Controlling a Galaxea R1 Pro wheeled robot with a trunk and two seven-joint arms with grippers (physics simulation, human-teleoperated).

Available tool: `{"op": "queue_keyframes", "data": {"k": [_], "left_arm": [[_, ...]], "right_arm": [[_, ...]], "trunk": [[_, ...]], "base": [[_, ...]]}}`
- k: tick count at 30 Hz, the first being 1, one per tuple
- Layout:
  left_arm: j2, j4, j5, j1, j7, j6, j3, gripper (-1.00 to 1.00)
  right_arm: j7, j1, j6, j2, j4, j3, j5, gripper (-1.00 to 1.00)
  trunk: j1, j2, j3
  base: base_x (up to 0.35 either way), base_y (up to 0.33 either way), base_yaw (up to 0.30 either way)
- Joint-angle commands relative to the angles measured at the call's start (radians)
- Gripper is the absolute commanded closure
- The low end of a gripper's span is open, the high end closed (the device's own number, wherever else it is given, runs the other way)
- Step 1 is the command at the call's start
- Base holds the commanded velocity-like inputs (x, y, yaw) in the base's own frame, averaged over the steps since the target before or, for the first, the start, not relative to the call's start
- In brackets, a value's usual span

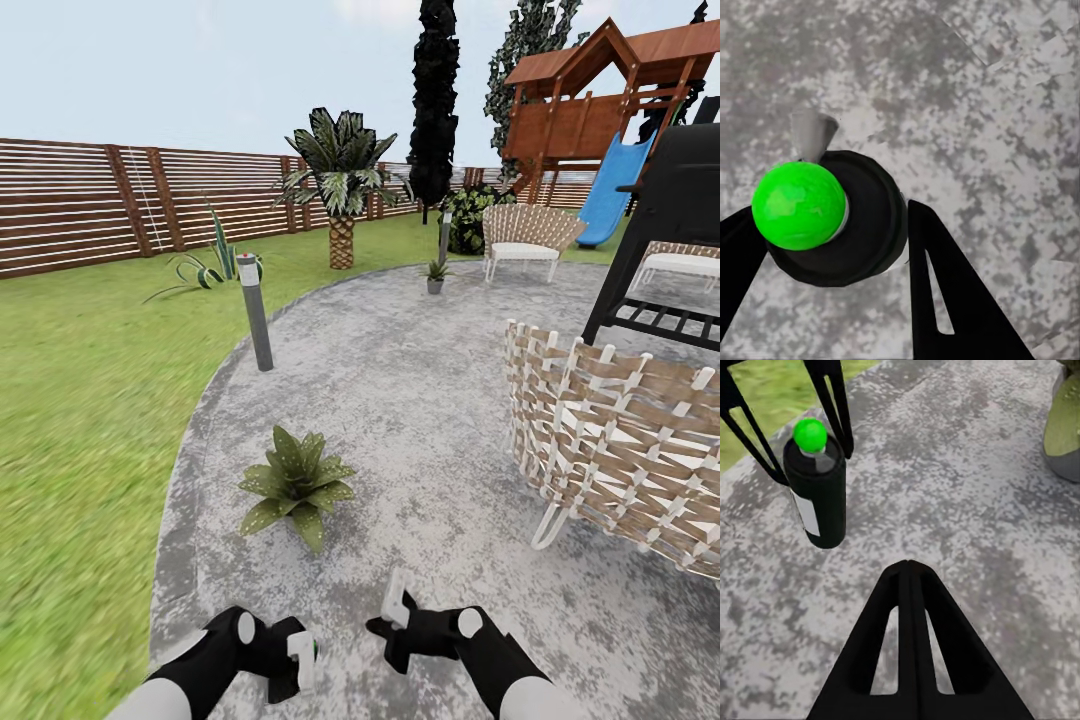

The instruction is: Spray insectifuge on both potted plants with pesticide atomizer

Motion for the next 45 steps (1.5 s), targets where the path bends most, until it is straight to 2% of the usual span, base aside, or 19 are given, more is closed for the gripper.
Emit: {"op": "queue_keyframes", "data": {"k": [1,3,7,13,22,27,45], "left_arm": [[-0.008,0.007,-0.012,0.0,0.009,-0.01,0.0,1.0],[-0.026,0.018,-0.013,0.0,0.018,-0.009,0.001,1.0],[-0.042,0.021,-0.011,0.0,0.056,-0.008,0.001,1.0],[-0.053,0.019,-0.009,-0.002,0.067,-0.007,0.002,1.0],[-0.061,0.021,-0.007,-0.001,0.056,-0.013,0.001,1.0],[-0.065,0.021,-0.007,0.0,0.021,-0.021,0.0,1.0],[-0.113,0.019,-0.006,-0.002,0.015,-0.022,0.0,1.0]], "right_arm": [[0.019,-0.001,-0.004,0.001,-0.001,-0.008,-0.001,1.0],[0.033,-0.001,-0.004,0.001,0.003,-0.008,-0.008,1.0],[0.041,-0.001,-0.004,0.001,0.047,-0.007,-0.009,1.0],[0.042,-0.001,-0.004,0.001,0.052,-0.007,-0.009,1.0],[0.042,-0.001,-0.004,0.001,0.051,-0.007,-0.008,1.0],[0.041,-0.001,-0.004,0.001,0.051,-0.007,-0.008,1.0],[0.041,-0.001,-0.004,0.001,0.051,-0.007,-0.008,1.0]], "trunk": [[0.0,0.0,-0.001],[0.0,0.0,-0.001],[0.0,0.0,-0.001],[0.0,0.0,-0.001],[0.0,0.0,-0.001],[0.0,0.0,-0.001],[0.0,0.0,-0.001]], "base": [[0.0,0.0,0.0],[0.0,0.0,0.0],[0.0,0.0,0.0],[0.0,0.0,0.0],[0.0,0.0,0.0],[0.0,0.0,0.0],[0.0,0.0,0.0]]}}
